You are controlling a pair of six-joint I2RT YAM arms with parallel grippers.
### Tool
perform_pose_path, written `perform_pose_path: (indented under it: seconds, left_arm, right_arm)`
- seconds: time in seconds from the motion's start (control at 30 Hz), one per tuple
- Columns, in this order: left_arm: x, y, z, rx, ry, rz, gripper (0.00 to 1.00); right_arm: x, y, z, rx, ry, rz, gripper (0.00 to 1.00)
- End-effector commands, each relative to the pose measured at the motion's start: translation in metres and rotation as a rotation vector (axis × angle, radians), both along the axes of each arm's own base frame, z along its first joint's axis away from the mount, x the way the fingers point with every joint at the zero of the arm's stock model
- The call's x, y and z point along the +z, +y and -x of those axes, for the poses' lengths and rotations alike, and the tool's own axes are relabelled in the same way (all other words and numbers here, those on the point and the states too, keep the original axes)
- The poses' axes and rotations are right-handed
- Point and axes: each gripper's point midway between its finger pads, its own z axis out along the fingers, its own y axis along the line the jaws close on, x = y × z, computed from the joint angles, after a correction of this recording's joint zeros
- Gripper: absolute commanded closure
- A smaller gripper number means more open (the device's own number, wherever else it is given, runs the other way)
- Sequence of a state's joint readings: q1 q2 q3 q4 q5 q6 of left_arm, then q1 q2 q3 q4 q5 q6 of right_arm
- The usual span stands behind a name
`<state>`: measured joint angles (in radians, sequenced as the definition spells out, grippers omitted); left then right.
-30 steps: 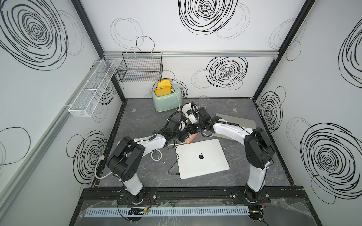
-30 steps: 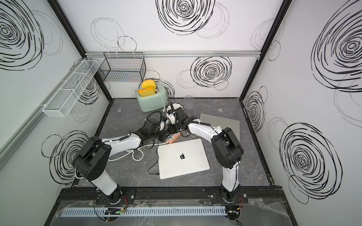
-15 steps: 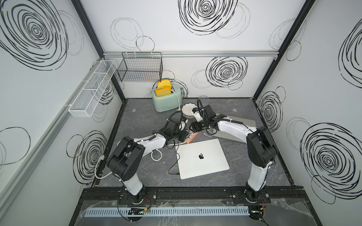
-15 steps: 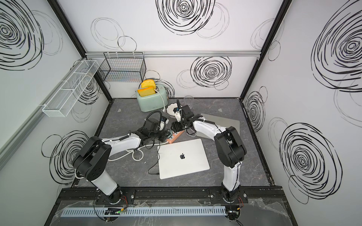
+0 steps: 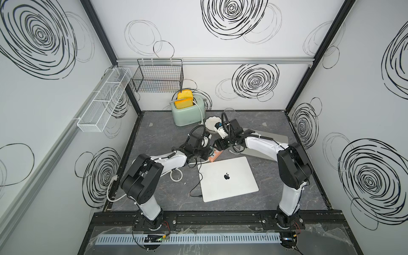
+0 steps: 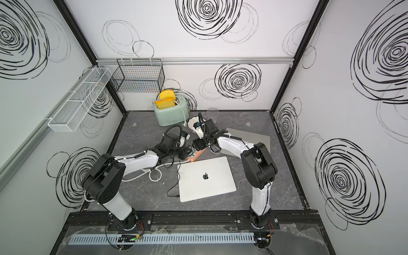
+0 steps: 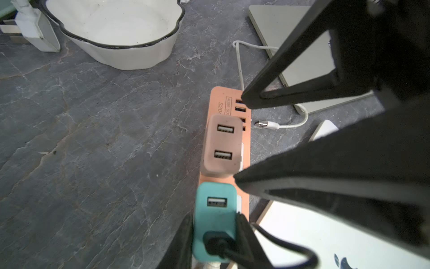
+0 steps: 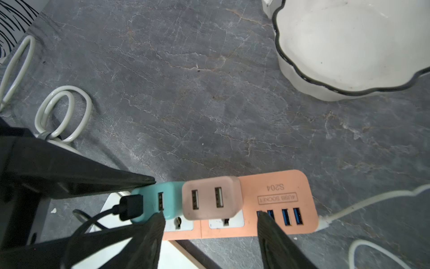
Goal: Unplug the laptop charger
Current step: Remove the plug from the socket.
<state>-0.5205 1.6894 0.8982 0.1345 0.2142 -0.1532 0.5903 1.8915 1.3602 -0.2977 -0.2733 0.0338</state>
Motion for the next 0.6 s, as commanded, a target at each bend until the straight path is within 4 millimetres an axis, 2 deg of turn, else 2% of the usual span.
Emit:
perform_pose_path:
  seconds: [0.0, 0.2, 0.47, 0.57]
  left_arm:
    - [-0.041, 0.009, 0.028, -0.010, 0.162, -0.051, 0.90]
    - [-0.040, 0.006, 0.028, -0.014, 0.166, -0.033, 0.90]
    - [-0.040, 0.006, 0.028, -0.019, 0.167, -0.032, 0.90]
    - [-0.041, 0.006, 0.028, -0.020, 0.170, -0.031, 0.90]
  right_arm:
    - [-0.006, 0.004, -0.009, 0.022, -0.029, 0.019, 0.33]
    - [-0.015, 0.010, -0.015, 0.035, -0.033, 0.040, 0.36]
    - [-0.024, 0.019, -0.009, 0.059, -0.035, 0.049, 0.43]
    - [-0.026, 0.022, -0.007, 0.068, -0.033, 0.046, 0.51]
